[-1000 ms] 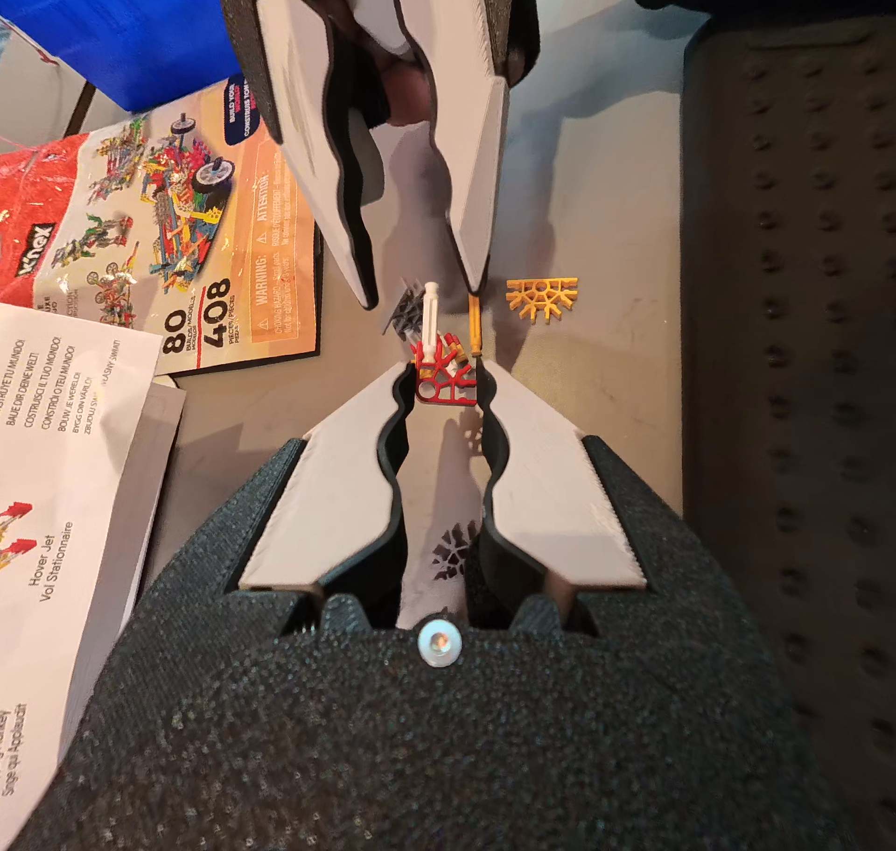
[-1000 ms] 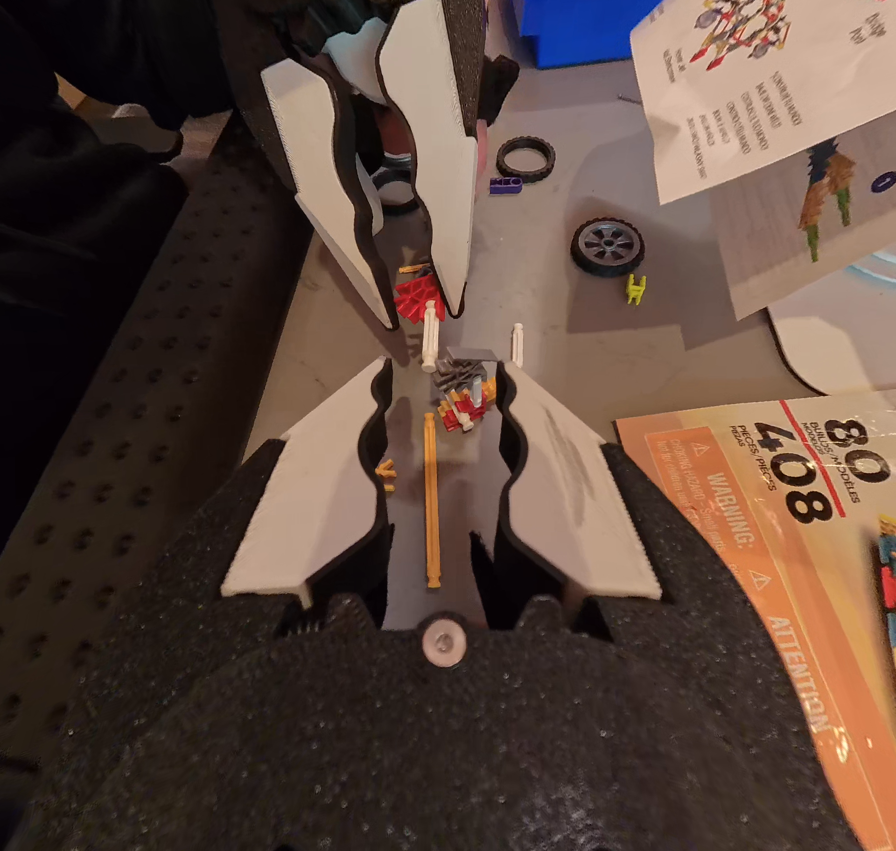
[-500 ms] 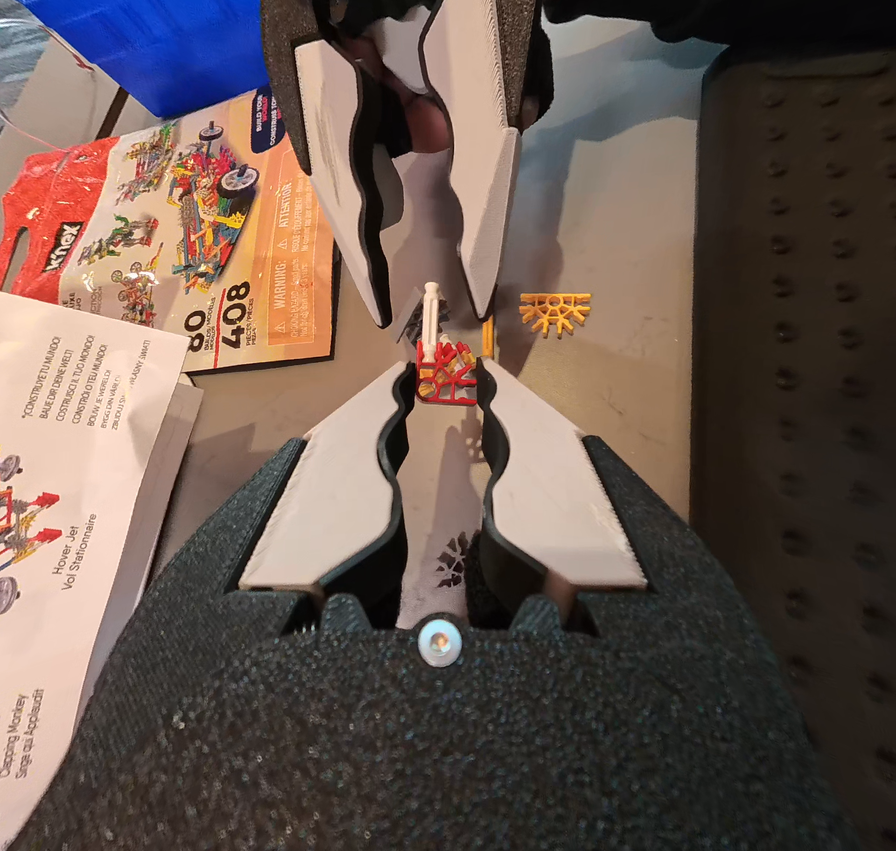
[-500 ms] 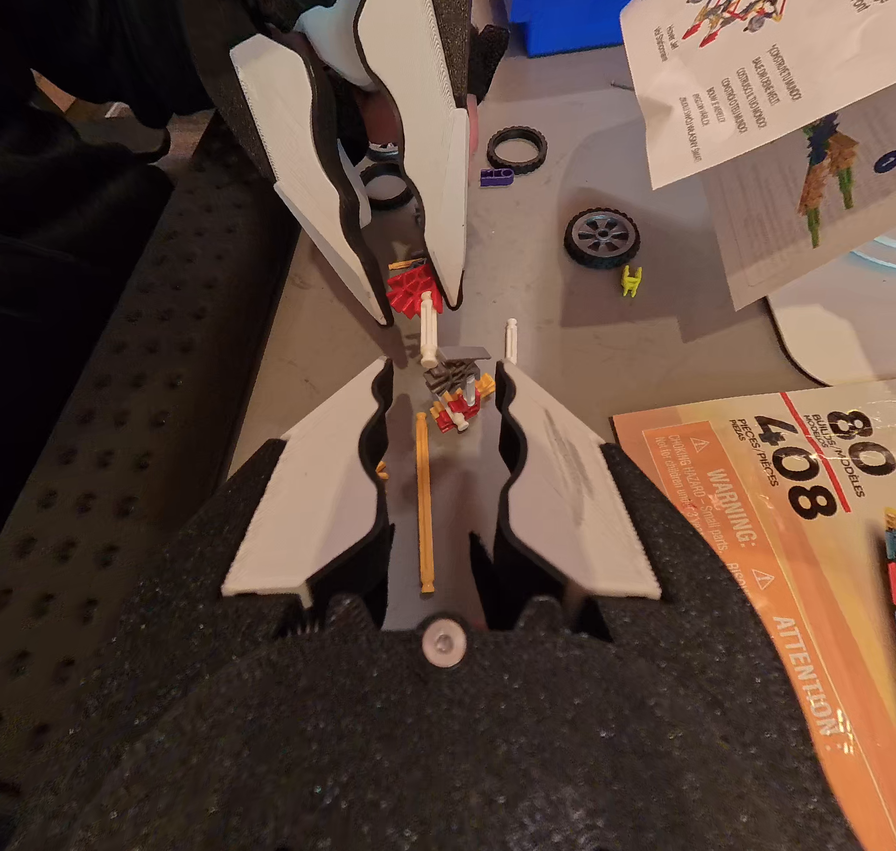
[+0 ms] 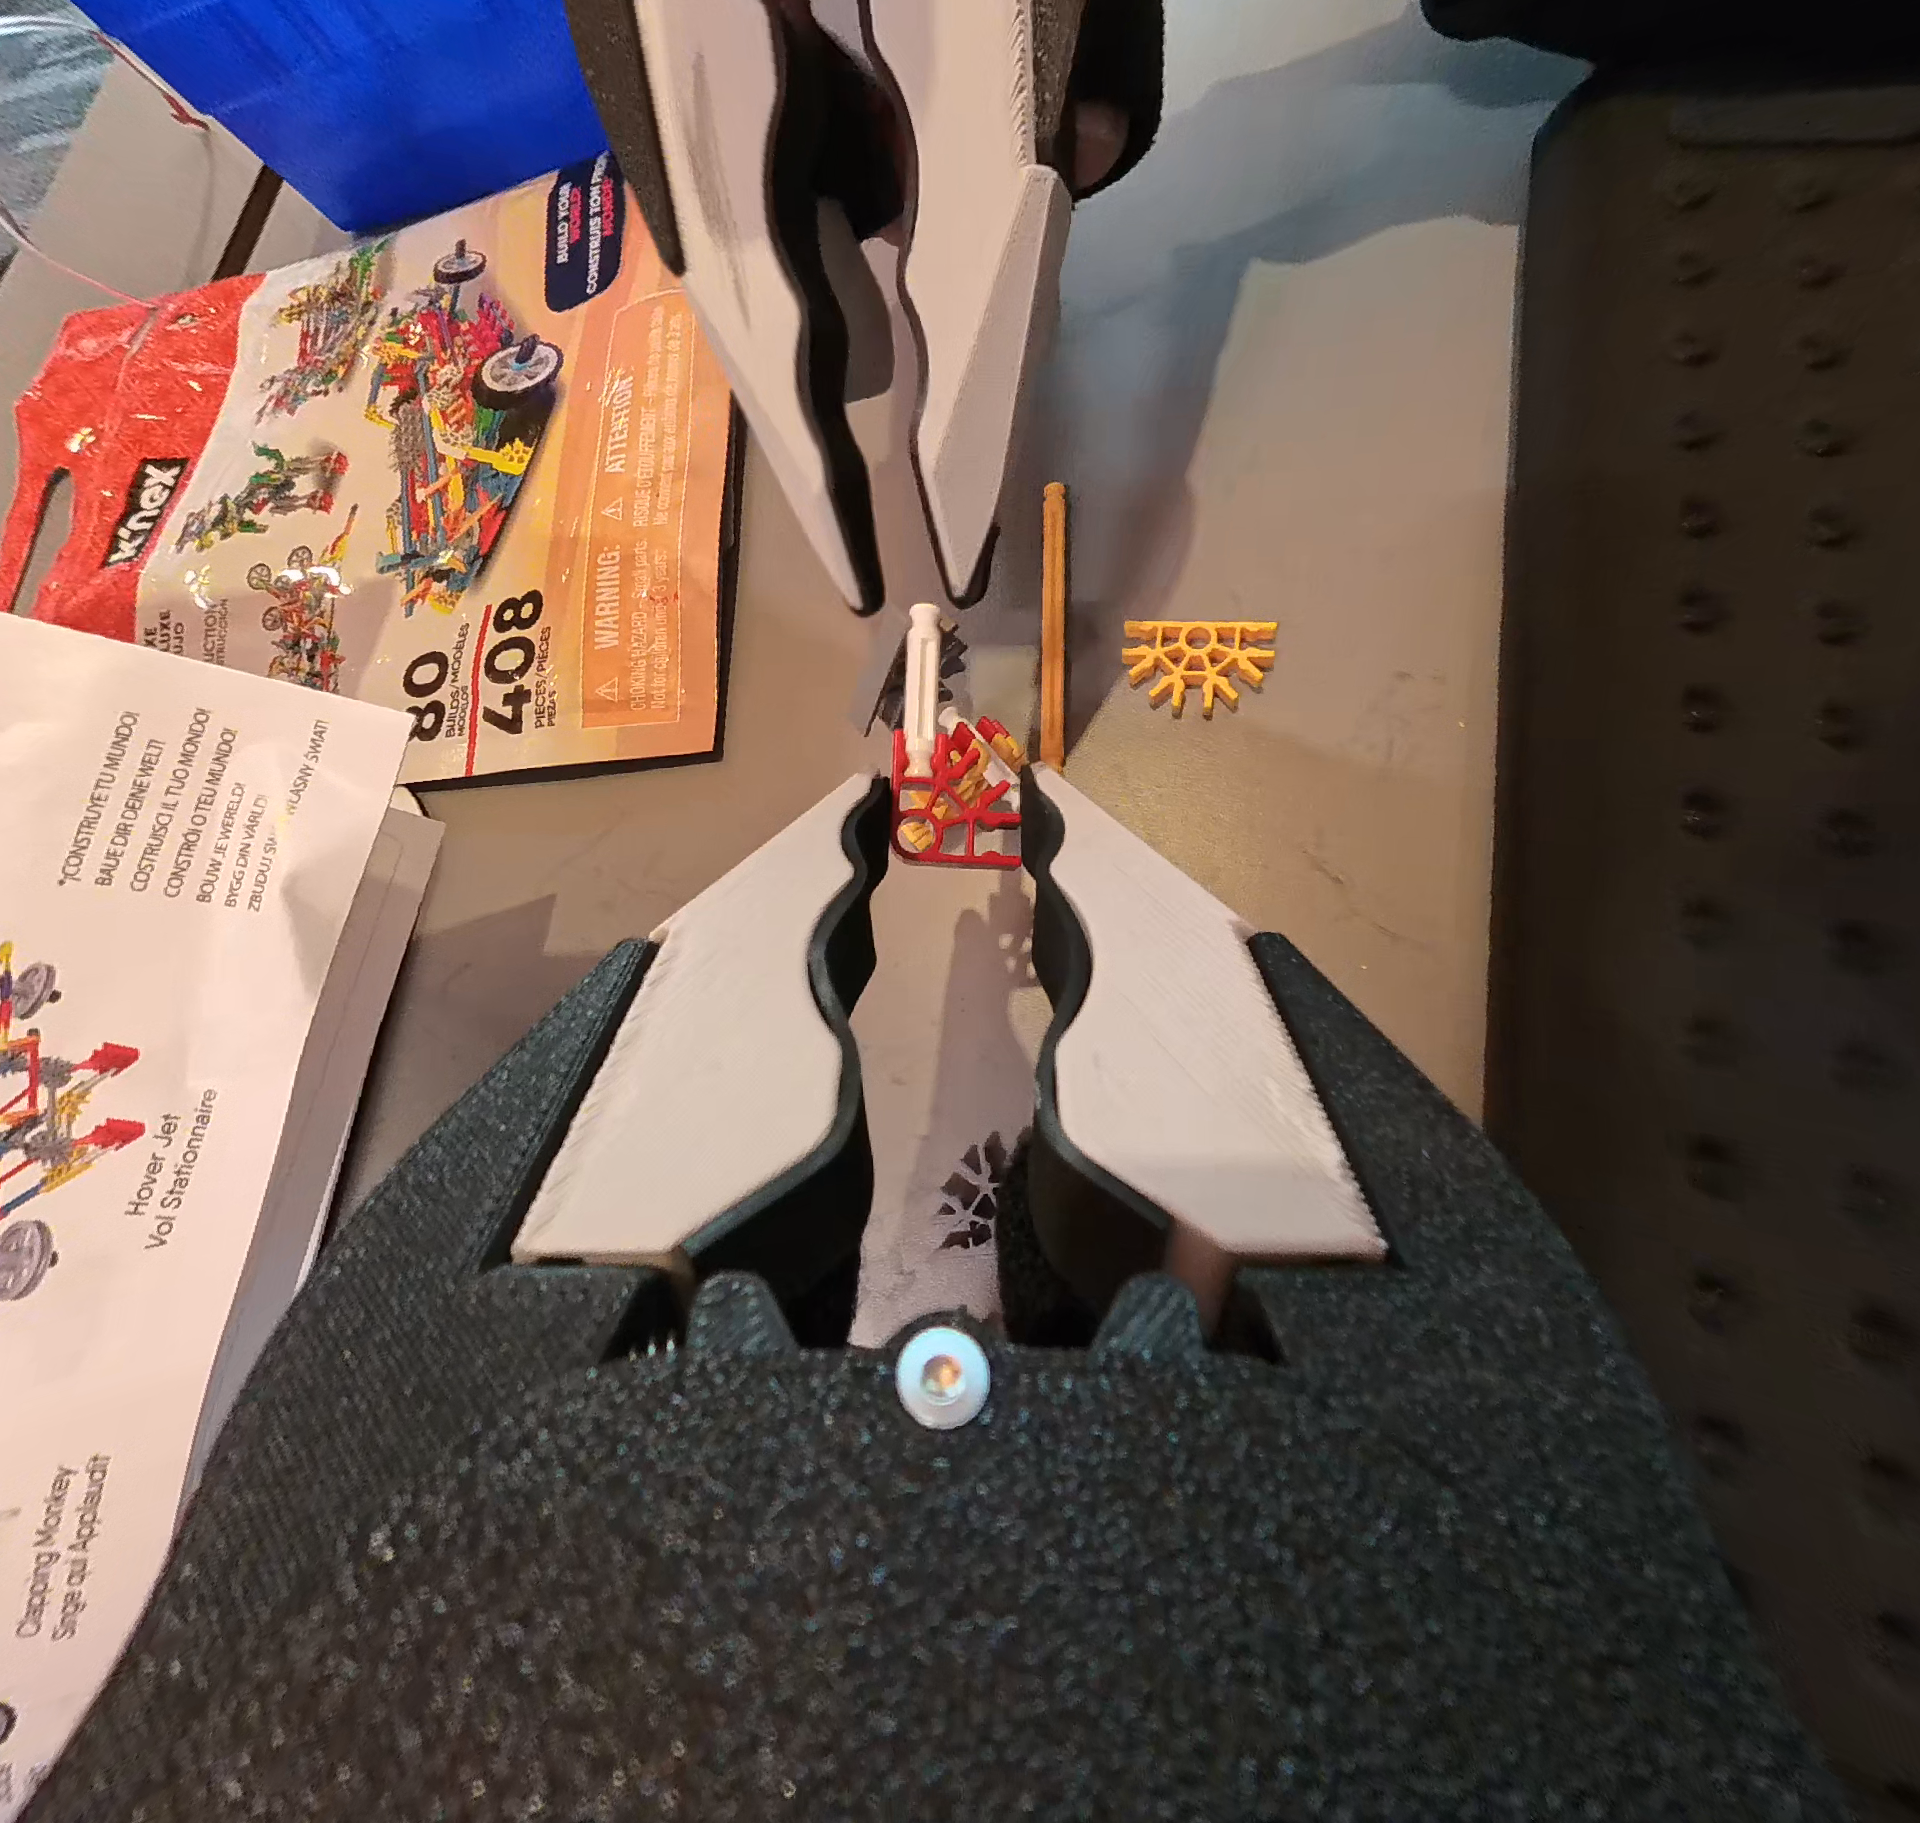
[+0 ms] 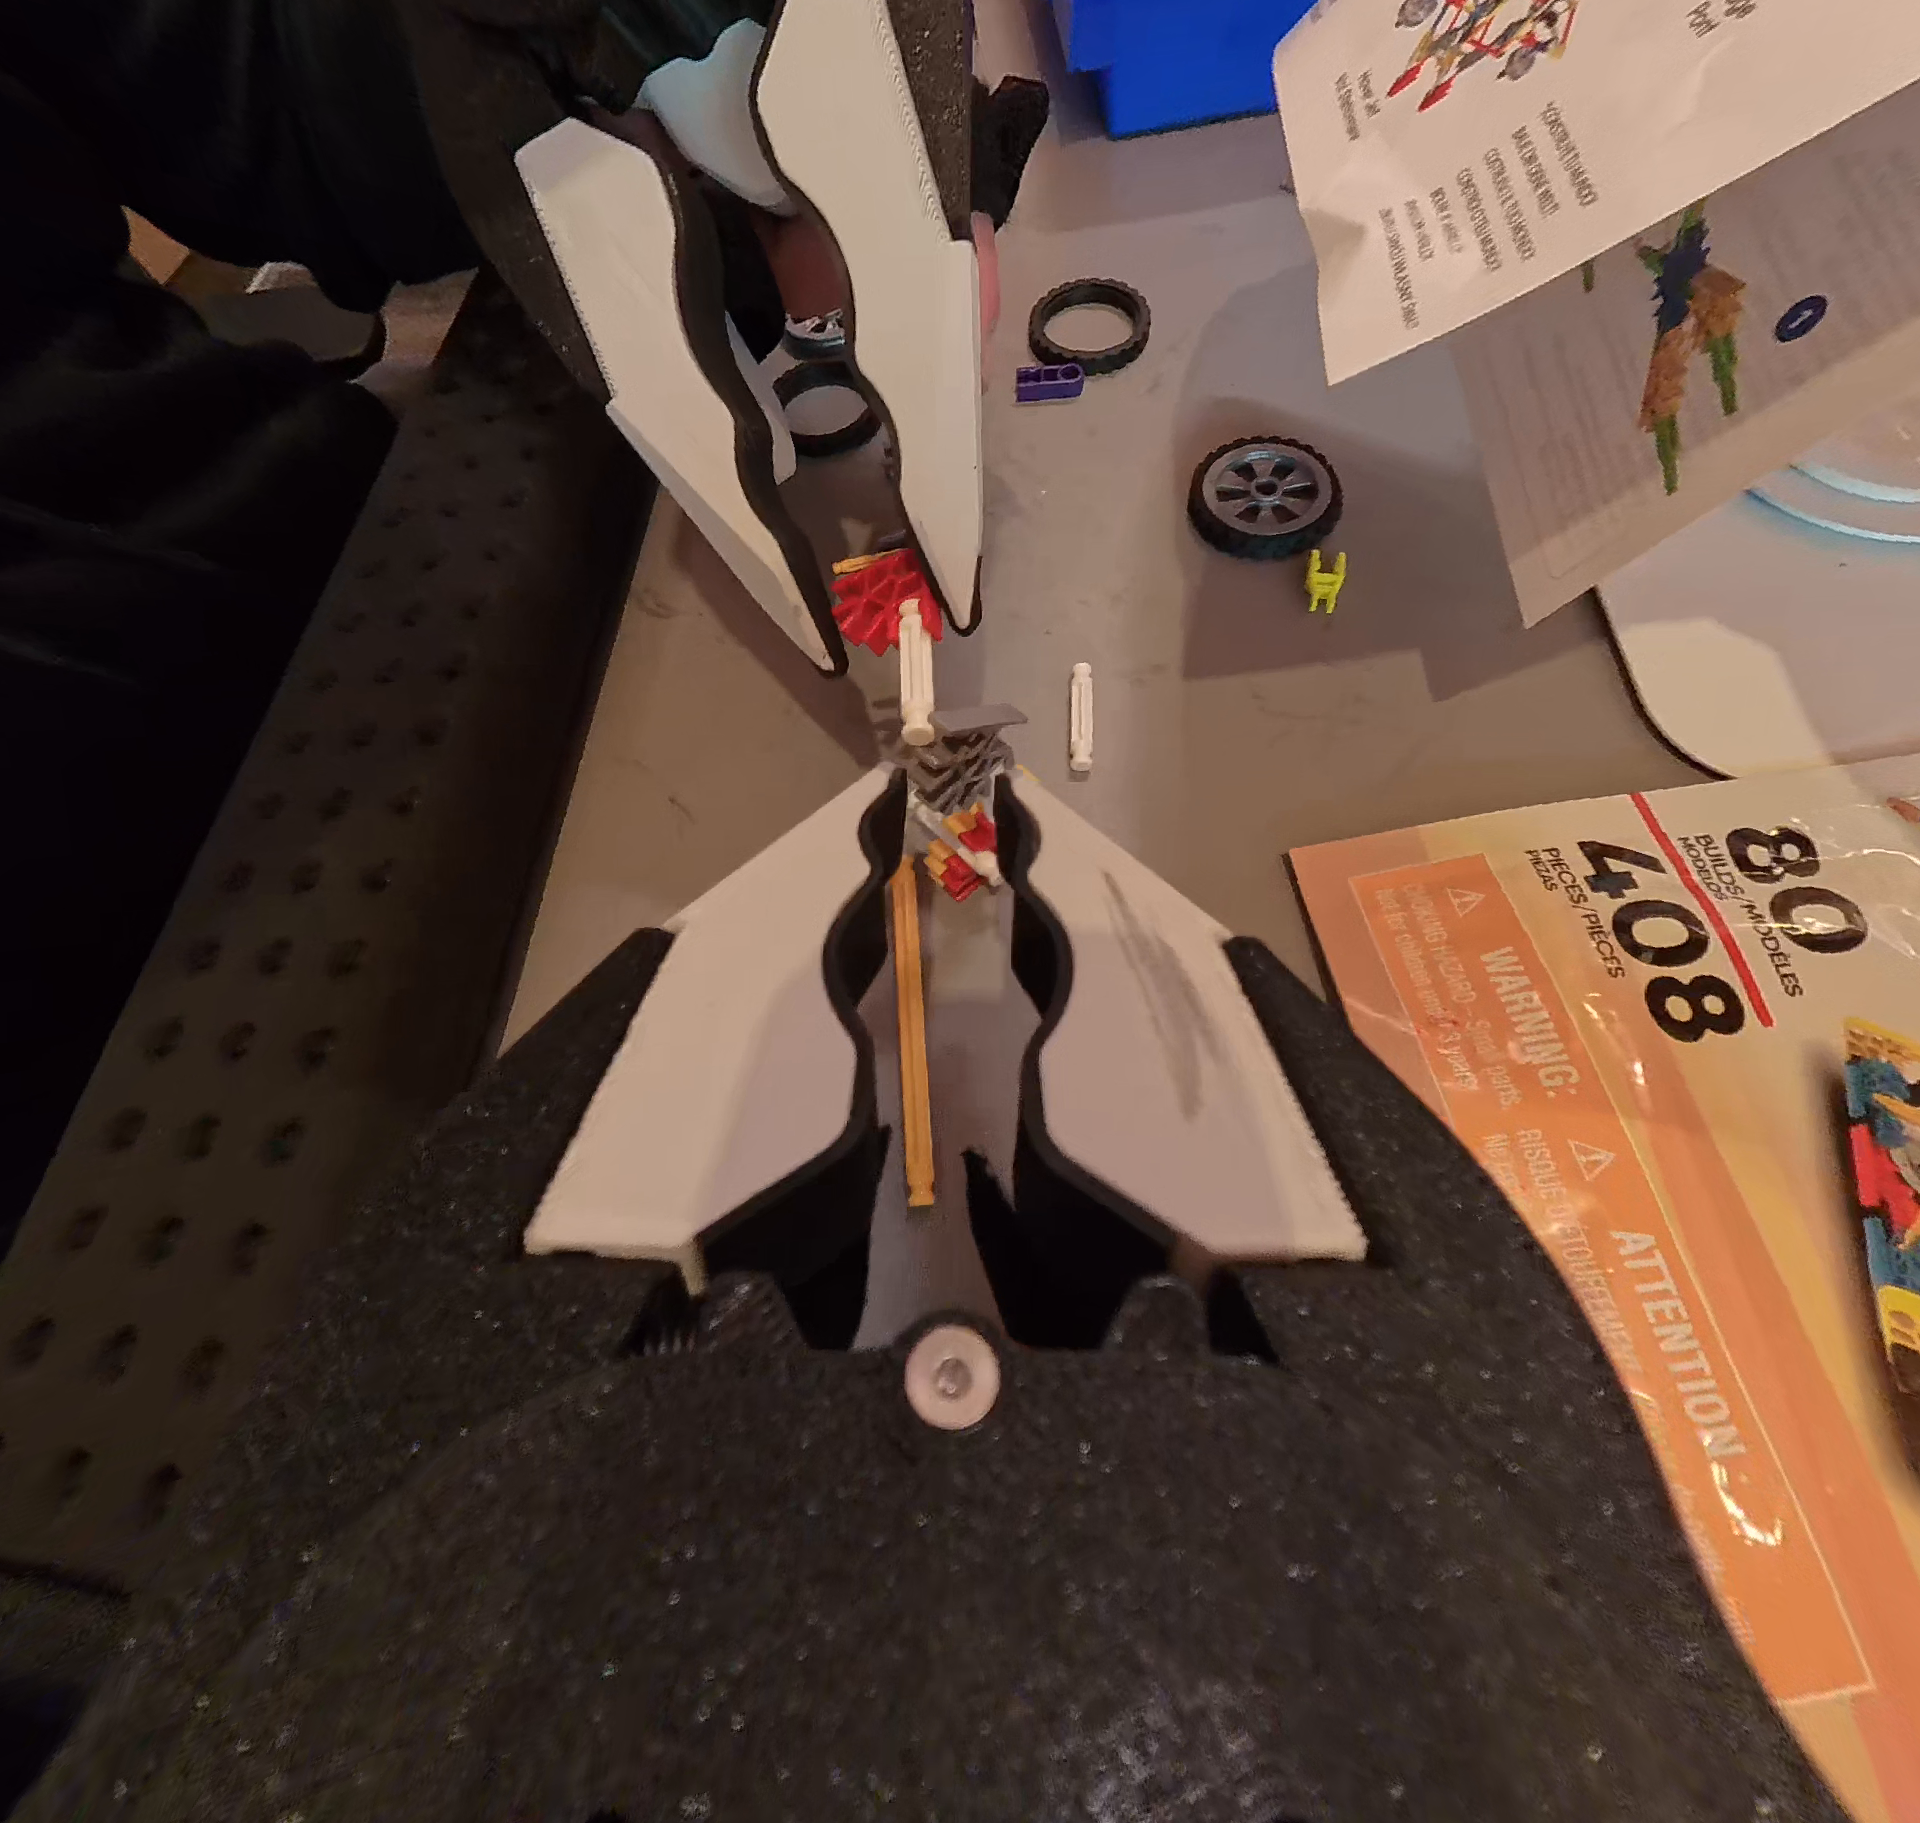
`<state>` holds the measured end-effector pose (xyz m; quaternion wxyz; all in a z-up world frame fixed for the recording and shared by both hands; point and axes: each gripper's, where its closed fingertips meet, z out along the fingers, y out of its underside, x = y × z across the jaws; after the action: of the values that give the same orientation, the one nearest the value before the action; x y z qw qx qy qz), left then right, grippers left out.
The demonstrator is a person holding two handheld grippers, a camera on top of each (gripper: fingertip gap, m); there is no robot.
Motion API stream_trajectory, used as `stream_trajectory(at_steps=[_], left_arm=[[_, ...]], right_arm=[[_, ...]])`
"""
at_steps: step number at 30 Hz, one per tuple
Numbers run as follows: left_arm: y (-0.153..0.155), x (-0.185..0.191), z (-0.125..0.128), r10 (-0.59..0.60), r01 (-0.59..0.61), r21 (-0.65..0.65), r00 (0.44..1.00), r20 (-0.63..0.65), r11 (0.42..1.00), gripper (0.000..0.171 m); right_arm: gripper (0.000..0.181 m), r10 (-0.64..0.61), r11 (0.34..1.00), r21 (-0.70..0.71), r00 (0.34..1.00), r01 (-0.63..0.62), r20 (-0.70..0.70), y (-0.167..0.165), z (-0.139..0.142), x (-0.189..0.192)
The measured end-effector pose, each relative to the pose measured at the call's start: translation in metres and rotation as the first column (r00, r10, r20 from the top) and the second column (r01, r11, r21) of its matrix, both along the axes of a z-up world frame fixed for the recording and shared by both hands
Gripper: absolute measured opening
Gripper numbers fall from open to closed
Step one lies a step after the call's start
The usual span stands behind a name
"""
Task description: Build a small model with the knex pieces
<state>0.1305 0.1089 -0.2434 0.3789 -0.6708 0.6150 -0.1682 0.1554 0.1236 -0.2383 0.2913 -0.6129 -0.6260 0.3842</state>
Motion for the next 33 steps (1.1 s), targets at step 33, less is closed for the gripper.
stream_trajectory(at_steps=[33], left_arm=[[0.003,-0.003,-0.003,0.009,-0.009,0.014,1.0,-0.029,1.0,0.024]], right_arm=[[0.042,-0.063,0.998,-0.021,0.998,0.063,-0.024,0.01,-0.001,-0.014]])
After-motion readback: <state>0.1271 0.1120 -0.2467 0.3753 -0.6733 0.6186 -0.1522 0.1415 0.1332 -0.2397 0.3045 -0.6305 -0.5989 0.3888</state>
